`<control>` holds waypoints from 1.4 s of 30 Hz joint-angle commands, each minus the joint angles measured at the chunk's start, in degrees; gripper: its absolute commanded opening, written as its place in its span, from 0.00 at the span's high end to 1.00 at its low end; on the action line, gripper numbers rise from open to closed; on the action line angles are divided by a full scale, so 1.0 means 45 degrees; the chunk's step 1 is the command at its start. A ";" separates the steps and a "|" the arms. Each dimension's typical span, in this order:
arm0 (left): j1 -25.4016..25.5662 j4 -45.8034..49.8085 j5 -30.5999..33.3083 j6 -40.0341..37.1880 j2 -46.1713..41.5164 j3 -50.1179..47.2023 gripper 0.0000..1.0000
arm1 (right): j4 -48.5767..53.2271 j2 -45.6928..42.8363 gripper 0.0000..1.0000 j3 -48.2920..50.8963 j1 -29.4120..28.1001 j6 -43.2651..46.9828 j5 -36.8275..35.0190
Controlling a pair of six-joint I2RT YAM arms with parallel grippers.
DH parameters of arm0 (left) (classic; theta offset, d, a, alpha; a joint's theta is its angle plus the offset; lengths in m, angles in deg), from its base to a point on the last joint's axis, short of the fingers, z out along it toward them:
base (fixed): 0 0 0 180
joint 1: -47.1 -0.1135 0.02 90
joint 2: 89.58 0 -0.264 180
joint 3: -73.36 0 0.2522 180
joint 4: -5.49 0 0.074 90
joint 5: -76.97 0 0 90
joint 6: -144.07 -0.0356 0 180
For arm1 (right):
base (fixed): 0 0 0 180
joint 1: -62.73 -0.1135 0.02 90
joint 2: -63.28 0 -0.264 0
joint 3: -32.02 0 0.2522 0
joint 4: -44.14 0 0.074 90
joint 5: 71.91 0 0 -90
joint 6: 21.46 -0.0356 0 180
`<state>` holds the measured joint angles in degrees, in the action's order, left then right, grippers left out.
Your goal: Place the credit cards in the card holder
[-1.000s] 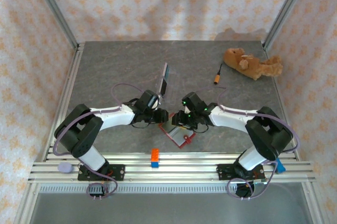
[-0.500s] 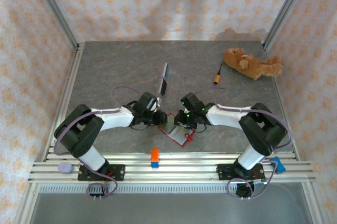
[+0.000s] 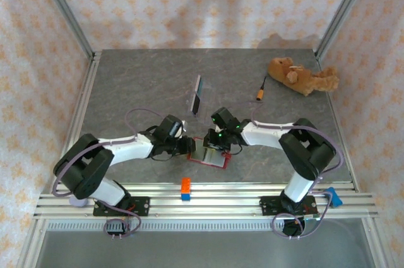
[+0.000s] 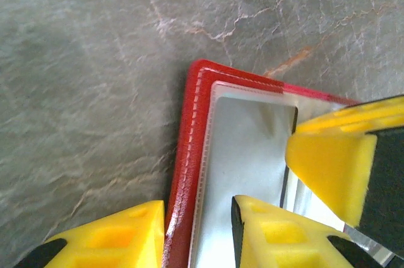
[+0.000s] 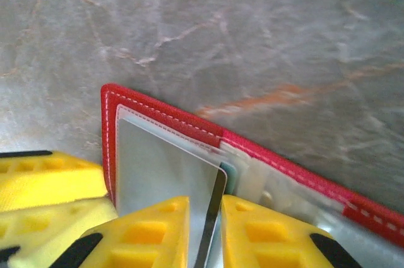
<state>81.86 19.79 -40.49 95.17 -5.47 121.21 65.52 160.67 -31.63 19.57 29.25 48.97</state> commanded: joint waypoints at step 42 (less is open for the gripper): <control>-0.0659 0.4699 0.2675 -0.1401 -0.4638 0.2526 0.57 | 0.6483 -0.2822 0.51 -0.3245 -0.0800 0.3504 -0.7781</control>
<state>78.24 38.35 -32.08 91.63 -26.23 129.49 90.83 150.48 -43.01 16.01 42.02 23.92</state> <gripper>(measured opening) 0.430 0.475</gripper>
